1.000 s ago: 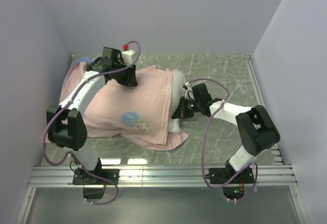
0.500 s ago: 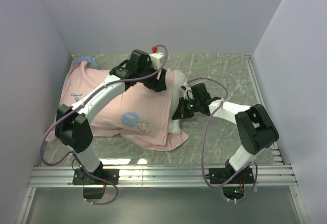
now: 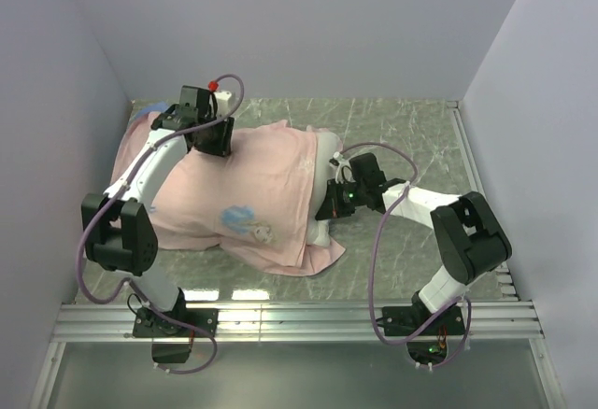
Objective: Put the pillow into the pillowcase
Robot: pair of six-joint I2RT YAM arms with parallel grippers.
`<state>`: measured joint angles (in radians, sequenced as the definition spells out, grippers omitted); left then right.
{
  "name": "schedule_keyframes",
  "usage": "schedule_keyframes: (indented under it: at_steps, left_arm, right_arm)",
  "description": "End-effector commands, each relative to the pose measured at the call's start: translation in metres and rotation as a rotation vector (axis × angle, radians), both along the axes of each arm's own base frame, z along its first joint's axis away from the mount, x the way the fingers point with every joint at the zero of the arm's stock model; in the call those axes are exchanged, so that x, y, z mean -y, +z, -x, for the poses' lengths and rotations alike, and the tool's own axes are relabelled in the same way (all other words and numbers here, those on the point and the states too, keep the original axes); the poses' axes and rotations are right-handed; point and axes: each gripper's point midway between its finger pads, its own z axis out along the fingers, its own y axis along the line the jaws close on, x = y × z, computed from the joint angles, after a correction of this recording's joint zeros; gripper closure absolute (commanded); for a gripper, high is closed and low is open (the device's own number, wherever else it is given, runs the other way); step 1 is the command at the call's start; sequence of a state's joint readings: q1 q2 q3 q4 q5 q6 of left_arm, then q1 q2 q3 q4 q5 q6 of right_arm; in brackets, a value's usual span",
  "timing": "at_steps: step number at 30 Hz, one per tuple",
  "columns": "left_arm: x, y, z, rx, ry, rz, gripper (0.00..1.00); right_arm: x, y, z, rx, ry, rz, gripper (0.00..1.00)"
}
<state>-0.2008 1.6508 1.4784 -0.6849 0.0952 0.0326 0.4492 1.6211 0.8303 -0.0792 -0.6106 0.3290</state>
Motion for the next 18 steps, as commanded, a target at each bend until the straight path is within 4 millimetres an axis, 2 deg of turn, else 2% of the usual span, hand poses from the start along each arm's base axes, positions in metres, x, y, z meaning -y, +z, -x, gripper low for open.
schedule_keyframes:
  at_steps: [1,2,4,5,6,7,9,10,12,14,15,16,17,18]
  left_arm:
    - [0.046,-0.007,0.011,-0.065,-0.14,0.161,0.63]
    - [0.062,-0.008,0.012,-0.086,-0.16,0.21,0.78]
    - [0.107,0.006,0.024,-0.091,-0.272,0.288,0.96]
    - [0.124,0.017,0.028,-0.075,-0.31,0.341,1.0]
    - [0.139,0.025,0.032,-0.06,-0.342,0.367,1.0]
    - [0.169,0.036,0.05,-0.057,-0.431,0.408,1.0]
    - [0.197,0.055,0.06,-0.016,-0.489,0.452,1.0]
    - [0.217,0.063,0.072,-0.009,-0.541,0.477,1.0]
    - [0.236,0.075,0.084,-0.025,-0.579,0.546,1.0]
    - [0.237,0.079,0.083,-0.03,-0.561,0.556,1.0]
    - [0.232,0.081,0.079,-0.015,-0.541,0.54,0.95]
    - [0.222,0.086,0.069,0.012,-0.504,0.522,0.8]
    - [0.213,0.091,0.062,0.049,-0.474,0.495,0.45]
    - [0.197,0.09,0.044,0.093,-0.388,0.425,0.37]
  right_arm:
    - [0.007,-0.006,0.006,0.028,0.038,0.071,1.0]
    - [0.005,-0.006,0.003,0.029,0.04,0.072,1.0]
    - [0.002,-0.005,0.001,0.026,0.051,0.074,1.0]
    - [-0.001,-0.003,-0.004,0.03,0.05,0.073,1.0]
    - [-0.003,-0.001,-0.005,0.032,0.053,0.072,1.0]
    - [-0.004,0.0,-0.007,0.038,0.056,0.072,1.0]
    - [-0.011,0.005,-0.01,0.048,0.064,0.063,1.0]
    - [-0.015,0.007,-0.008,0.048,0.076,0.061,1.0]
    - [-0.021,0.011,-0.009,0.06,0.088,0.054,1.0]
    - [-0.023,0.016,-0.01,0.07,0.092,0.052,1.0]
    - [-0.023,0.017,-0.008,0.073,0.102,0.046,1.0]
    - [-0.021,0.019,-0.005,0.077,0.115,0.048,1.0]
    - [-0.02,0.023,0.001,0.083,0.127,0.037,1.0]
    - [-0.022,0.027,0.008,0.073,0.147,0.01,0.84]
